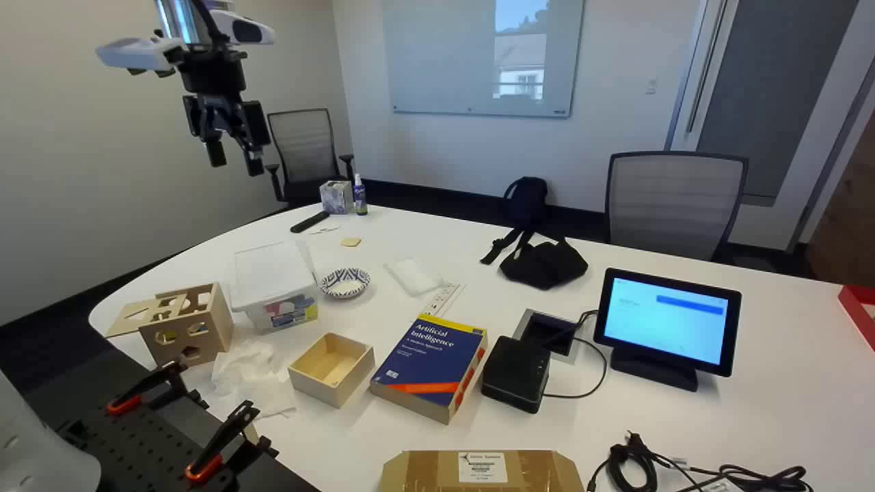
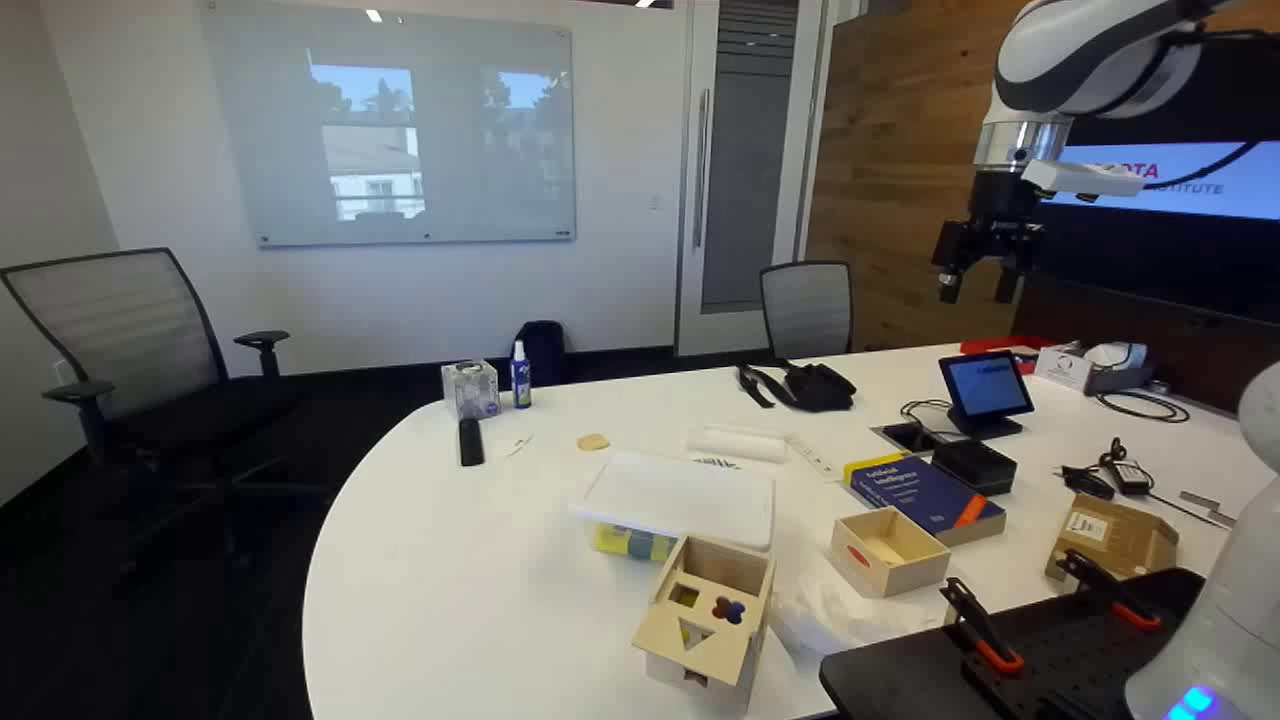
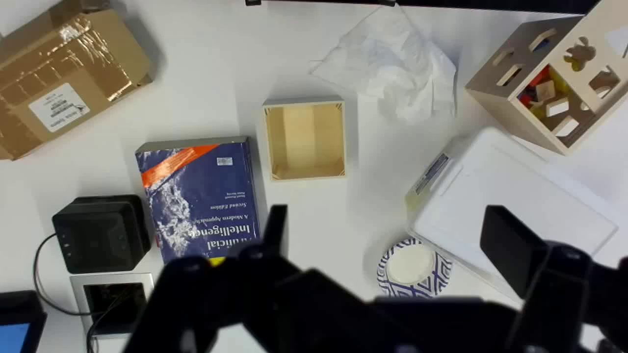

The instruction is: Use the paper towel to clean the book

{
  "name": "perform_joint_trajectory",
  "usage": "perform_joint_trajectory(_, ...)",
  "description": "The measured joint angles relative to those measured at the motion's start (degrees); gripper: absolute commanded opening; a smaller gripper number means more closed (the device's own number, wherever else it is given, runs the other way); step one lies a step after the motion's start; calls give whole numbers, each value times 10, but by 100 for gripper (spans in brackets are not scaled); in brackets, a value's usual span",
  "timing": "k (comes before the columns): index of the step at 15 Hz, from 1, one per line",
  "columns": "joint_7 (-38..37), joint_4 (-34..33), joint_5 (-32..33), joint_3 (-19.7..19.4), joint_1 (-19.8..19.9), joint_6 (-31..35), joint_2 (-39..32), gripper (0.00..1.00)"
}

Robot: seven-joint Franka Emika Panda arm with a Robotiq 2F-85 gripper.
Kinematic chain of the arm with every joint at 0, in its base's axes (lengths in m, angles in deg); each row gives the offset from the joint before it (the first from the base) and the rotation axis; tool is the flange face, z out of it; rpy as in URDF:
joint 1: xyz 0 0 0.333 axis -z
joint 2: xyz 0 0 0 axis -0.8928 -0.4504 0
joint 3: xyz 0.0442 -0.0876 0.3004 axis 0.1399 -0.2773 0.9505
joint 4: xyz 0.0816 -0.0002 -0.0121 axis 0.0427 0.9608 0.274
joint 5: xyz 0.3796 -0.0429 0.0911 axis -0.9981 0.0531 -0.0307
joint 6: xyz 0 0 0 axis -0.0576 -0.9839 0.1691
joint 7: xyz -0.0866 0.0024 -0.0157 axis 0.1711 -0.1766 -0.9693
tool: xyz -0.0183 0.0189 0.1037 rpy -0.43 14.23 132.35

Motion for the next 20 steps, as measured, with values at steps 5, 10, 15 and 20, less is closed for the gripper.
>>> perform_joint_trajectory(5,0,0,0,0,0,0,0,100)
perform_joint_trajectory(10,0,0,0,0,0,0,0,100)
perform_joint_trajectory(15,-1,8,-25,6,-6,65,-58,100)
perform_joint_trajectory(20,-27,50,-77,43,-32,247,-212,100)
